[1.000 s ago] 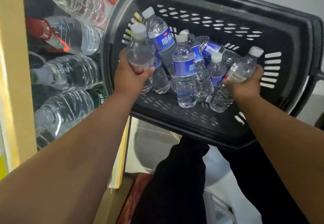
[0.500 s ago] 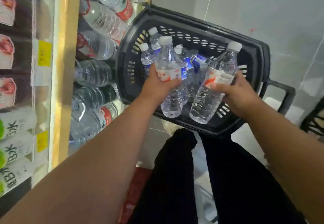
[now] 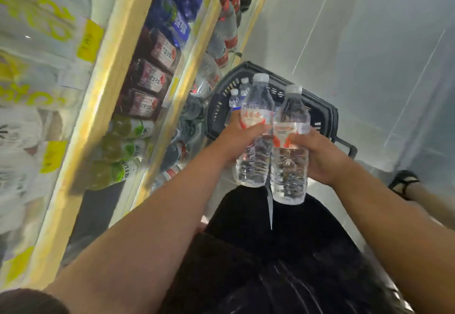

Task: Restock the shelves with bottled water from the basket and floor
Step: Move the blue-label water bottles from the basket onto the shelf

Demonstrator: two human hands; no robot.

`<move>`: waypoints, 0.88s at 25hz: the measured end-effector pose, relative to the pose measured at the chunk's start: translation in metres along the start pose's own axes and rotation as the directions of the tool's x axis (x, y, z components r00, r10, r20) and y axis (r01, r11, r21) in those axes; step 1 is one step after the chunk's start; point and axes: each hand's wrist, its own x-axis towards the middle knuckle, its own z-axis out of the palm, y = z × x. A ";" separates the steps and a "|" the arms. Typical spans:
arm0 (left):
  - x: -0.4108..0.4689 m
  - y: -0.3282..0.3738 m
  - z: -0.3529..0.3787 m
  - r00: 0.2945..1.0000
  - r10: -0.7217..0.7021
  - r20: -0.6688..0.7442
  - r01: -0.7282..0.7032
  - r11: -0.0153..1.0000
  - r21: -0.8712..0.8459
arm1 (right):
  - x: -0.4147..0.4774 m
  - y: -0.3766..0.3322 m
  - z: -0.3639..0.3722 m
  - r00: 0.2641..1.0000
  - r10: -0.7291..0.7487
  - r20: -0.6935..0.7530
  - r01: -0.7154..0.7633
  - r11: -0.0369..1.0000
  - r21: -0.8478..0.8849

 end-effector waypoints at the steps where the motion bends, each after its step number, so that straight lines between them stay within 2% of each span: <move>1: -0.015 0.006 -0.002 1.000 0.015 0.008 -0.015 1.000 -0.005 | -0.010 -0.005 0.012 1.000 -0.010 -0.005 0.009 1.000 -0.009; 5: -0.063 0.019 -0.007 0.999 0.047 0.021 -0.048 0.999 0.021 | -0.046 -0.010 0.041 0.997 -0.063 -0.043 0.063 0.998 0.011; 8: -0.087 0.021 -0.010 0.997 0.061 0.039 -0.060 0.998 -0.033 | -0.062 -0.019 0.054 0.989 -0.099 -0.113 0.098 0.995 -0.017; 13: -0.119 0.027 -0.003 0.994 0.112 -0.020 -0.113 0.986 -0.126 | -0.095 -0.029 0.073 0.980 -0.178 -0.092 0.165 0.977 -0.135; 15: -0.131 0.028 -0.001 0.990 0.133 -0.048 -0.138 0.982 -0.131 | -0.105 -0.036 0.076 0.978 -0.205 -0.027 0.197 0.966 -0.165; 19: -0.158 0.024 0.009 0.971 0.169 -0.170 -0.181 0.982 -0.058 | -0.108 -0.055 0.078 0.998 -0.057 0.024 0.061 0.978 -0.198; 22: -0.176 0.016 0.028 0.931 0.206 -0.300 -0.264 0.950 -0.167 | -0.107 -0.066 0.080 0.999 0.012 0.045 0.004 0.942 -0.337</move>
